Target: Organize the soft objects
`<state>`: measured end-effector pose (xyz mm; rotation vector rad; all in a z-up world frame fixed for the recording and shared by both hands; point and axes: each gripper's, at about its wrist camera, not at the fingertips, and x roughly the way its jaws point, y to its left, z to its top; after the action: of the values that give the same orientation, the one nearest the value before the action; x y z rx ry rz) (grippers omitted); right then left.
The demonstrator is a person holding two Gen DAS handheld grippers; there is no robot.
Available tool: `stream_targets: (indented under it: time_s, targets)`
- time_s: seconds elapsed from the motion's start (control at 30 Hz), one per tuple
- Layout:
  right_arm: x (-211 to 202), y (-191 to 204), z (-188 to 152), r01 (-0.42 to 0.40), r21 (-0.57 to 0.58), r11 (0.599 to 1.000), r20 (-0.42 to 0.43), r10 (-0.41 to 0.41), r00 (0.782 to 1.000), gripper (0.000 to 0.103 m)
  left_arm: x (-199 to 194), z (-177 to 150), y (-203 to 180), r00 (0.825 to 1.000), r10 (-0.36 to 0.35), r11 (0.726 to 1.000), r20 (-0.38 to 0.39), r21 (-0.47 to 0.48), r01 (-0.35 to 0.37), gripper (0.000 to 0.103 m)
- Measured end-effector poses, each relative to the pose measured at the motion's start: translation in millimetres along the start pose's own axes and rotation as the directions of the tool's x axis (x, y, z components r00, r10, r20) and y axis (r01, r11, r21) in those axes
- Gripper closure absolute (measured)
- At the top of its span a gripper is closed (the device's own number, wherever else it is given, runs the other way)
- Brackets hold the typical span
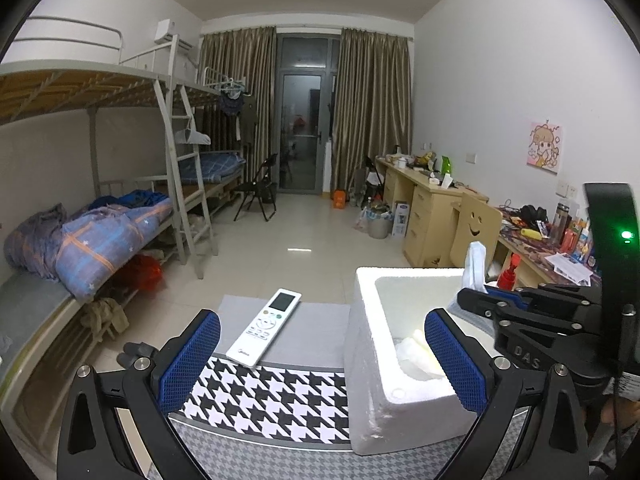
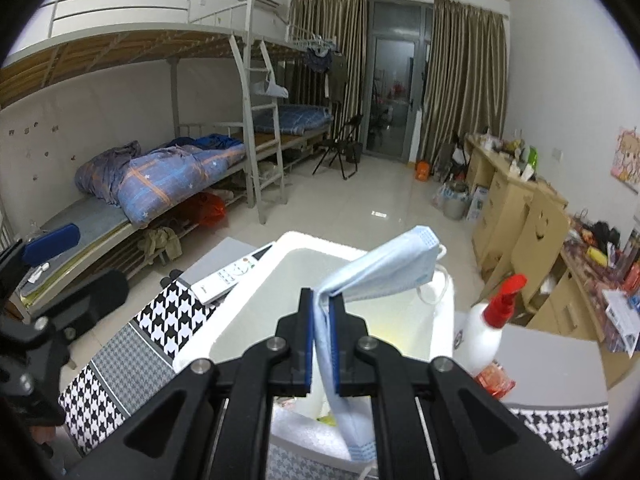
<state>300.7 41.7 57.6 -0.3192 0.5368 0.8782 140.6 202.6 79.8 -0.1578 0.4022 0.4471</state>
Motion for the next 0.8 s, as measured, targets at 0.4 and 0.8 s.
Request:
stream_targets:
  time_s: [0.4,0.8]
  targets:
    - [0,4,-6,0.038,-0.029,0.999,-0.032,-0.039,0.999,0.028,-1,-2,4,1.0,-0.002,1.0,-0.01,-0.007,0.002,0.001]
    - [-46,4,-15,0.063,0.004,0.998,0.06,-0.063,0.996,0.007,-38,-9,-4,1.0,-0.002,1.0,0.03,0.006,0.002,0.001]
